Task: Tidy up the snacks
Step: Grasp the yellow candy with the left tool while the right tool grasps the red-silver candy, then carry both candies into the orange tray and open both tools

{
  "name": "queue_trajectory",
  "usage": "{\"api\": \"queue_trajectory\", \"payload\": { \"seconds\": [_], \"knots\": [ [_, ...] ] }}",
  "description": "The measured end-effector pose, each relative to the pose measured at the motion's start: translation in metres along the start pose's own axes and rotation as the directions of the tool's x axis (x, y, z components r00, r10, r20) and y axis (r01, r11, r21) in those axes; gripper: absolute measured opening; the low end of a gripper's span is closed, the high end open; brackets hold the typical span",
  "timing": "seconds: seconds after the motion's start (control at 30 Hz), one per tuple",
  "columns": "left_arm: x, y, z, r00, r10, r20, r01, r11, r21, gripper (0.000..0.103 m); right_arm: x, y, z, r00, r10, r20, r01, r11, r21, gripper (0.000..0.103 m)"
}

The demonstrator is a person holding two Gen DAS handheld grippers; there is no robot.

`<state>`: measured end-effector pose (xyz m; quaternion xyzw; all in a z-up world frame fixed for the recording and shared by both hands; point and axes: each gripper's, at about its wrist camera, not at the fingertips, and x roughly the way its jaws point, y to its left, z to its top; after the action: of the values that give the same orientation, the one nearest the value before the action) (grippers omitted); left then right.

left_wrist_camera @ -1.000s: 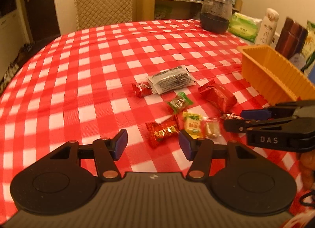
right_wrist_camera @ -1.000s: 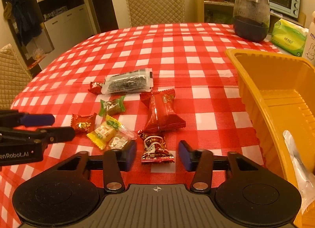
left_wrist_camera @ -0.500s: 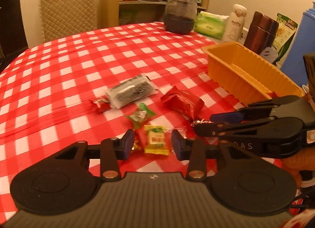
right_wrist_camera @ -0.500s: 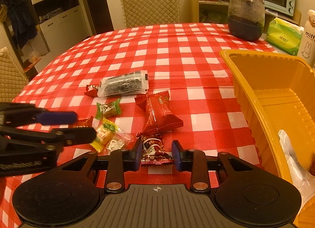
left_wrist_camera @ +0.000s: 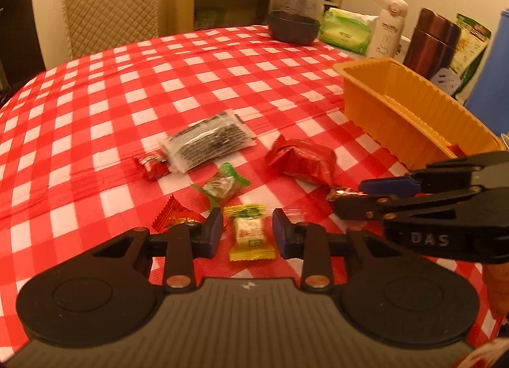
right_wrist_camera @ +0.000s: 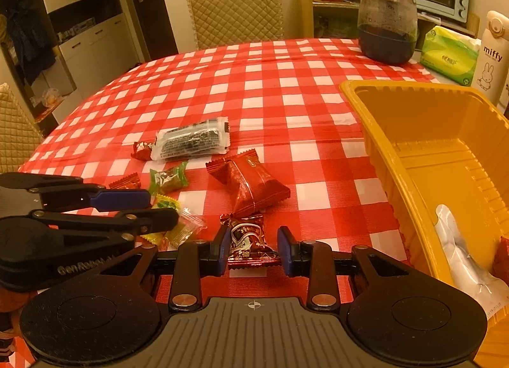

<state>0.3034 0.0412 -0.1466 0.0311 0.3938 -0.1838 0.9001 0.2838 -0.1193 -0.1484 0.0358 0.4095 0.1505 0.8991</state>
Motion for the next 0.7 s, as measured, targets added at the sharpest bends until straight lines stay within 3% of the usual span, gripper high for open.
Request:
{"api": "queue_trajectory", "payload": {
  "seconds": [0.1, 0.3, 0.4, 0.7],
  "knots": [
    [0.002, 0.003, -0.002, 1.000, 0.008, -0.013, -0.008, 1.000, -0.001, 0.030, -0.001, -0.001, 0.001, 1.000, -0.002, 0.002, 0.001, 1.000, 0.009, 0.033],
    [0.007, -0.014, -0.005, 0.999, 0.044, -0.012, -0.042, 0.995, 0.091, 0.027, 0.003, 0.004, -0.002, 1.000, 0.006, -0.023, -0.006, 1.000, -0.005, 0.033],
    [0.007, -0.017, -0.005, 0.999, 0.044, -0.009, -0.043, 0.995, 0.095, 0.020, 0.005, 0.004, -0.003, 0.999, 0.006, -0.032, -0.007, 1.000, -0.018, 0.033],
    [-0.007, -0.018, -0.008, 0.999, 0.047, 0.003, -0.047, 0.998, 0.051, 0.018, -0.014, 0.005, -0.011, 0.999, 0.000, -0.033, -0.001, 1.000, -0.014, 0.033]
  ]
}}
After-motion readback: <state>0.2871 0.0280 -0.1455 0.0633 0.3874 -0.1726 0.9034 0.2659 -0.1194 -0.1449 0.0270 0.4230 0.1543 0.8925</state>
